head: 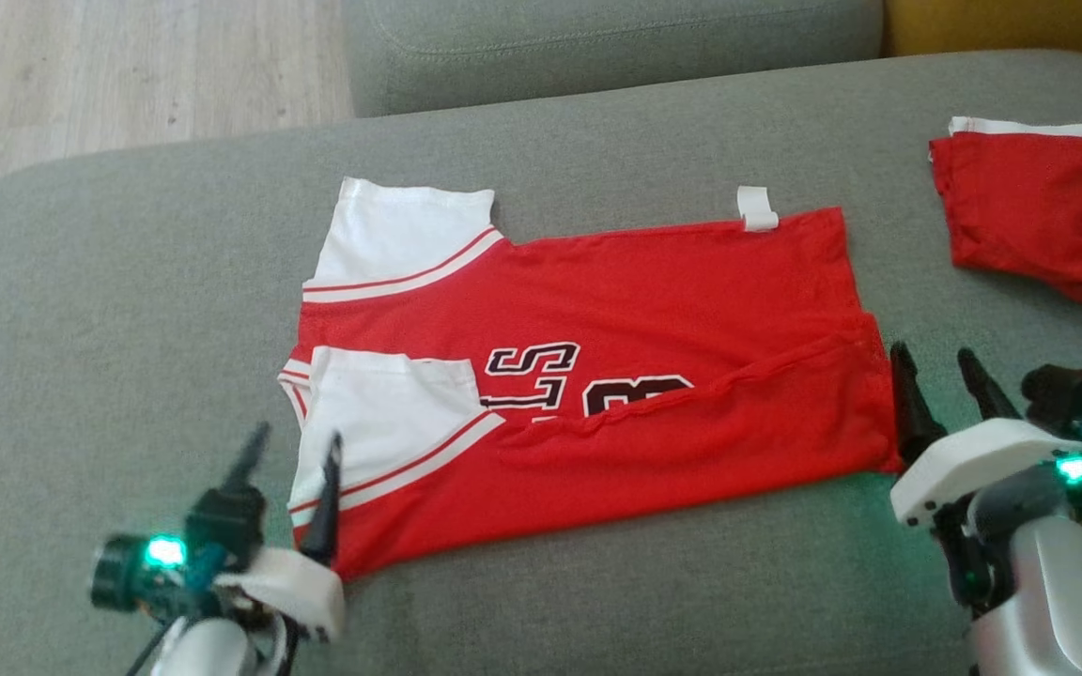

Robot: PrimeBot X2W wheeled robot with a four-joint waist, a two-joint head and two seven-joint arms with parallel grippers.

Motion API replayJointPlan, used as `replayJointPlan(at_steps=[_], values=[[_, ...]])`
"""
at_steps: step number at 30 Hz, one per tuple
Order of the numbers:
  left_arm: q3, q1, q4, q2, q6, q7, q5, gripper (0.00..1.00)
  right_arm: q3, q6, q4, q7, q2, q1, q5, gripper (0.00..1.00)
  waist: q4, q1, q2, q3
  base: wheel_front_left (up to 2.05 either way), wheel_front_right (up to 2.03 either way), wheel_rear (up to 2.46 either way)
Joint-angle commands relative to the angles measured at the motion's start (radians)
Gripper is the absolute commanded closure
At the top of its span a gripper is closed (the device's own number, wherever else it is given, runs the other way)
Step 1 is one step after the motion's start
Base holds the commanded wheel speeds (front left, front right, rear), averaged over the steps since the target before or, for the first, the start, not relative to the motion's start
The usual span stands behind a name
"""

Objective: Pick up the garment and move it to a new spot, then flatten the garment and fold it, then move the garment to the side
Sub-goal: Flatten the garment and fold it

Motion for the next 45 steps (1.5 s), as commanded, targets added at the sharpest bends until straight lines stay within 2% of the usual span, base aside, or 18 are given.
replayJointPlan(at_steps=[1,5,10,15,18,22,25,29,34,39,45], values=[[0.065,-0.075,-0.061,0.011,0.035,-0.084,0.003,0.00,0.050,-0.002,-0.053,-0.064,-0.005,-0.021,0.048,0.00,0.001,0.0000,0.0000,0.007,0.00,0.00,0.00],[0.095,-0.100,-0.103,0.001,0.060,-0.179,0.002,0.00,0.106,-0.002,-0.079,-0.181,-0.005,-0.014,0.109,0.00,-0.003,0.0000,0.0000,0.022,0.00,0.00,0.00],[0.107,-0.127,-0.164,-0.004,0.053,-0.200,0.006,0.00,0.146,-0.002,-0.093,-0.264,-0.005,-0.014,0.137,0.00,-0.012,0.0000,0.0000,0.044,0.00,0.00,0.00],[0.108,-0.197,-0.192,0.014,0.017,-0.202,0.018,0.00,0.175,-0.002,-0.101,-0.301,-0.005,-0.031,0.142,0.00,-0.031,0.0000,0.0000,0.091,0.00,0.00,0.00],[0.099,-0.289,-0.172,0.043,-0.025,-0.194,0.025,0.00,0.187,-0.002,-0.116,-0.317,-0.005,-0.051,0.148,0.00,-0.043,0.0000,0.0000,0.138,0.00,0.00,0.00],[0.076,-0.478,-0.113,0.105,-0.123,-0.094,0.014,0.00,0.199,-0.002,-0.150,-0.336,-0.005,-0.080,0.159,0.00,-0.062,0.0000,0.0000,0.222,0.00,0.00,0.00],[0.030,-0.627,-0.028,0.167,-0.165,0.036,-0.006,0.00,0.214,-0.002,-0.169,-0.346,-0.005,-0.099,0.166,0.00,-0.080,0.0000,0.0000,0.282,0.00,0.00,0.00],[-0.063,-0.776,0.105,0.239,-0.175,0.189,-0.090,0.00,0.249,-0.002,-0.179,-0.362,-0.005,-0.119,0.184,0.00,-0.117,0.0000,0.0000,0.339,0.00,0.00,0.00],[-0.189,-0.878,0.220,0.306,-0.176,0.282,-0.243,0.00,0.284,-0.002,-0.175,-0.381,-0.005,-0.144,0.213,0.00,-0.154,0.0000,0.0000,0.387,0.00,0.00,0.00],[-0.267,-0.947,0.329,0.350,-0.176,0.297,-0.329,0.00,0.304,-0.002,-0.177,-0.393,-0.005,-0.161,0.227,0.00,-0.178,0.0000,0.0000,0.422,0.00,0.00,0.00],[-0.338,-0.978,0.383,0.358,-0.176,0.294,-0.393,0.00,0.298,-0.002,-0.181,-0.397,-0.005,-0.163,0.231,0.00,-0.186,0.0000,0.0000,0.437,0.00,0.00,0.00]])
